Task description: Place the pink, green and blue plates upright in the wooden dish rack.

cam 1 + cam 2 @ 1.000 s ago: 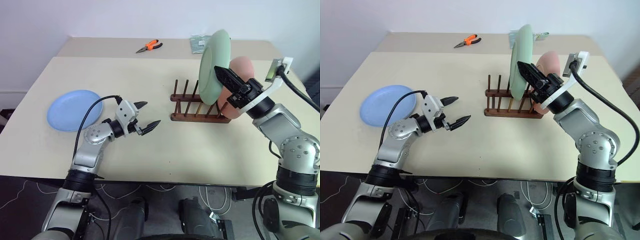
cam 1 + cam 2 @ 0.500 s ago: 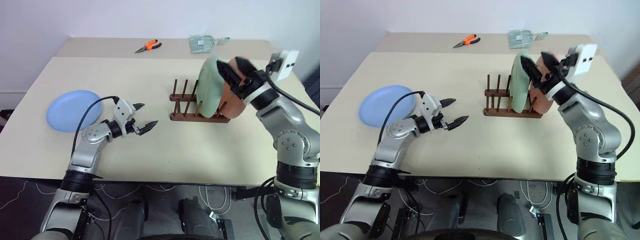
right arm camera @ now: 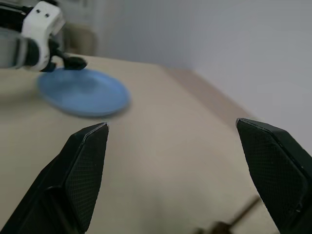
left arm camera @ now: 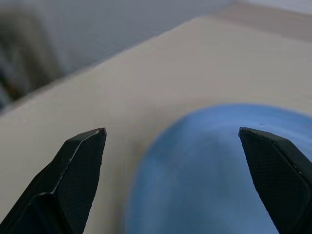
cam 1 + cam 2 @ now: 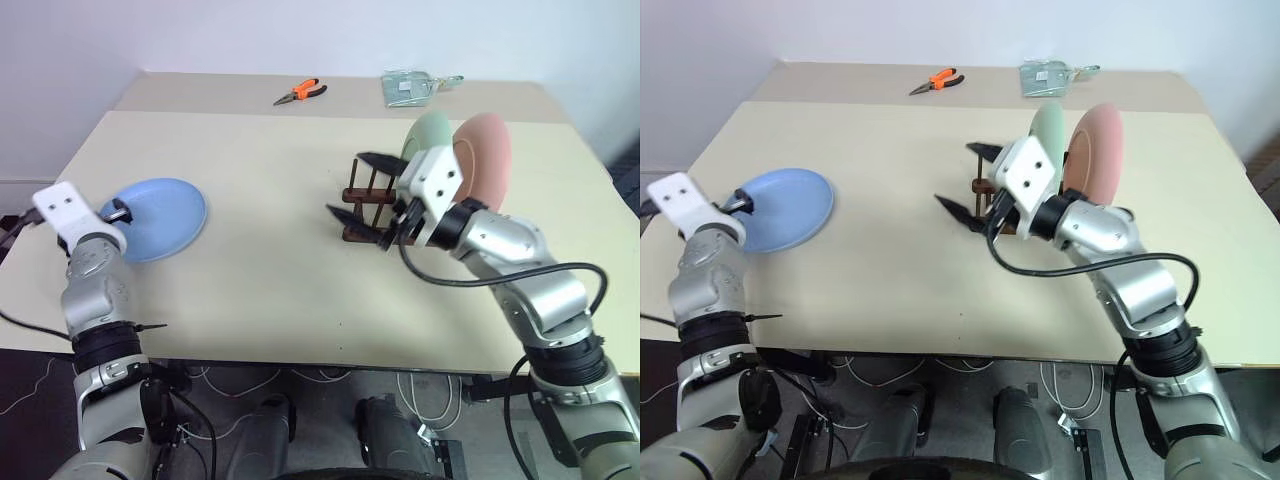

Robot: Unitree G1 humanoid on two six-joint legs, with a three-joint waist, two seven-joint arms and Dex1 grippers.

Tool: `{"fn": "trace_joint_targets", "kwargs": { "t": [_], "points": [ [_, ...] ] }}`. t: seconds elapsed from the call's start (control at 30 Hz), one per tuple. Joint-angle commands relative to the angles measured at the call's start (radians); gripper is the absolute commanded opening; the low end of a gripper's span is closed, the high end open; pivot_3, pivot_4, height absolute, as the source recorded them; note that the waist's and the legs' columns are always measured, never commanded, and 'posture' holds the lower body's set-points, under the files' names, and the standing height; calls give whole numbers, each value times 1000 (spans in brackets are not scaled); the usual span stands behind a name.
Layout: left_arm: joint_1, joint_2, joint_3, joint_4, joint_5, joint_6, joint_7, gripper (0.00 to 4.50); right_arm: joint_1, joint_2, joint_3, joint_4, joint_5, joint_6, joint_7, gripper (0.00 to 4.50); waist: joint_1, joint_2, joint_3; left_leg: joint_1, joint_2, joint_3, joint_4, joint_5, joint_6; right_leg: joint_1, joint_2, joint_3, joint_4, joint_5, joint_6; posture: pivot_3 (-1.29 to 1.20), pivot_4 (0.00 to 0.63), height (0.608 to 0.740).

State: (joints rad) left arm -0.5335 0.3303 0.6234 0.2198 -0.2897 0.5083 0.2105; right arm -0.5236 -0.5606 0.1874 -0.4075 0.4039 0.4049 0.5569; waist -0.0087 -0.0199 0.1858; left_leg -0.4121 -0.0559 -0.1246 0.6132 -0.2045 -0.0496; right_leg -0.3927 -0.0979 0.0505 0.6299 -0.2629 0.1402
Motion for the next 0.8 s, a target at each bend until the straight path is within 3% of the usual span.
{"fn": "trace_joint_targets", "kwargs": {
  "t": [0.03,0.1,0.13,0.2,0.4,0.53,0.67,0.8],
  "points": [
    [6,-60,77,-134,-192,168,4,4500,-3,27,-22,-31,-12,-29,14,4279,1,-1,0,0,0,0,0,0,0,1,0,0,0,0,0,0,150,740],
    [14,-94,120,-172,-259,219,31,4500,3,38,-22,-22,-23,-34,24,4279,-2,-2,-1,0,0,-1,0,0,0,1,0,-1,0,0,0,0,150,740],
    [17,-103,136,-184,-275,225,47,3958,5,42,-21,-19,-30,-37,28,4500,-4,-2,-1,0,0,-1,0,0,0,1,0,-1,0,0,0,0,150,740],
    [19,-110,155,-191,-300,242,70,3204,5,50,-21,-12,-42,-41,34,4500,-8,-2,-1,0,0,-1,0,0,-1,0,0,-1,0,0,0,0,150,740],
    [8,-99,161,-158,-337,240,99,40,-5,64,-34,11,-63,-47,48,4500,-7,-2,-1,1,0,0,-1,1,-1,0,1,-1,0,1,0,0,150,740],
    [-23,-75,39,-219,-344,173,-68,40,-18,47,-3,6,-139,-70,56,4500,-2,-3,-1,1,0,0,-1,1,-1,0,1,-1,0,1,-1,0,150,740],
    [-54,-42,-170,-345,-309,106,-258,40,-40,18,85,7,-277,-145,93,4500,-2,-6,0,0,0,0,-1,1,-2,1,1,-1,-1,0,-1,0,150,740],
    [-91,-40,-283,-439,-324,112,-332,40,-93,19,182,64,-456,-235,86,4500,-11,-5,0,0,0,1,-1,1,-2,0,1,-1,-1,0,-1,0,150,740]
  ]
}}
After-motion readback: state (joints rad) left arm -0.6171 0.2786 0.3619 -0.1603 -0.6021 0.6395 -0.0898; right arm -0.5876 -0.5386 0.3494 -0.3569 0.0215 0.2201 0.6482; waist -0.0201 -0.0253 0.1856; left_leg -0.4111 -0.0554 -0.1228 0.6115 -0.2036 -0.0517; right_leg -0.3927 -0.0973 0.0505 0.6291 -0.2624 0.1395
